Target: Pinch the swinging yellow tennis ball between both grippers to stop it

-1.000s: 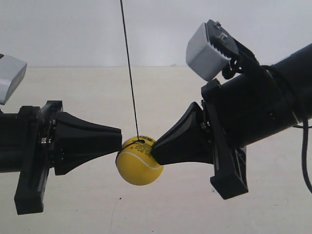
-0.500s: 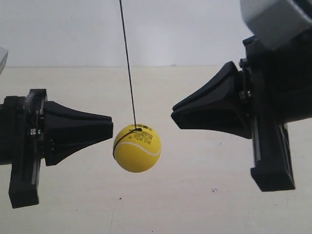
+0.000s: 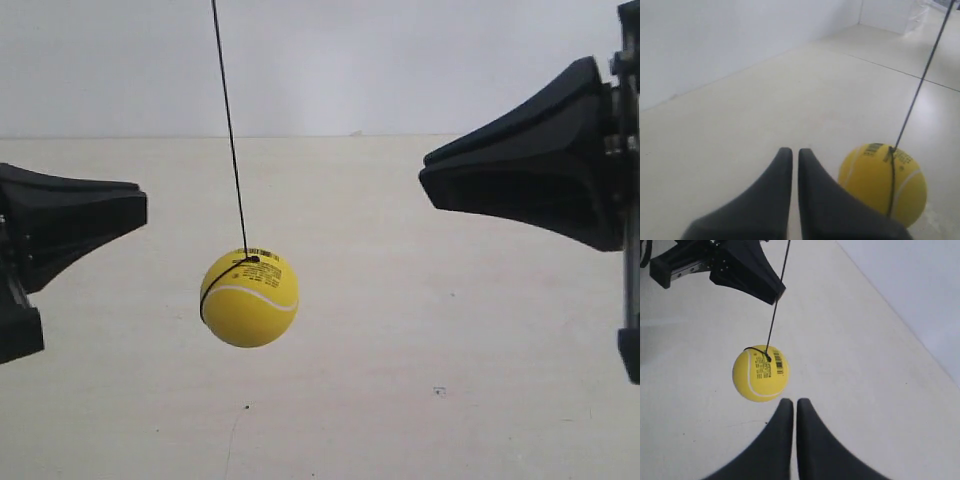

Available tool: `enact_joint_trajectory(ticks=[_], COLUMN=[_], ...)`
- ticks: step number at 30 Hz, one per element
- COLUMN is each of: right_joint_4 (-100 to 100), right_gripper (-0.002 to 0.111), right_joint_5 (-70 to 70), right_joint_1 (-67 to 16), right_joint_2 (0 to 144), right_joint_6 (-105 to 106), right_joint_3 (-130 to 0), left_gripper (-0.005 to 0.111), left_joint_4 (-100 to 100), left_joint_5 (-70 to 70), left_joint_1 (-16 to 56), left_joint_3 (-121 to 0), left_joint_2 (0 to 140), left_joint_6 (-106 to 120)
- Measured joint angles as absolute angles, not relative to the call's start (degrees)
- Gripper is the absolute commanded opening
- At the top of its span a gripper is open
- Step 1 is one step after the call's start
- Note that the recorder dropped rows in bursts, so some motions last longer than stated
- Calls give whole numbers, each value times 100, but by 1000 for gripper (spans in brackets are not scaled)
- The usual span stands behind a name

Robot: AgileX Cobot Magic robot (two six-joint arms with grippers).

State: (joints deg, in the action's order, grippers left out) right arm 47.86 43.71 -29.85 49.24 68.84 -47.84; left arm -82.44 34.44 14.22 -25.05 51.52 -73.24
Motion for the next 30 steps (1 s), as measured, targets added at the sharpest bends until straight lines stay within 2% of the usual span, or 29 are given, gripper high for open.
enact_joint_trajectory(ticks=[12, 30], right_joint_4=[4686, 4417], right_gripper=[0, 0], right_joint_5=[2716, 2380], right_joint_1=[-2985, -2985], right_joint_2=[3168, 45], right_joint_6=[6633, 6338], right_joint_3=[-3708, -2446], left_gripper=[5, 5], left_joint_4=[-8621, -8632], left_joint_5=[2745, 3199], left_joint_1=[1422, 1422], left_joint_3=[-2155, -1886], left_joint_2=[3497, 1634], left_joint_6=[-8048, -8324])
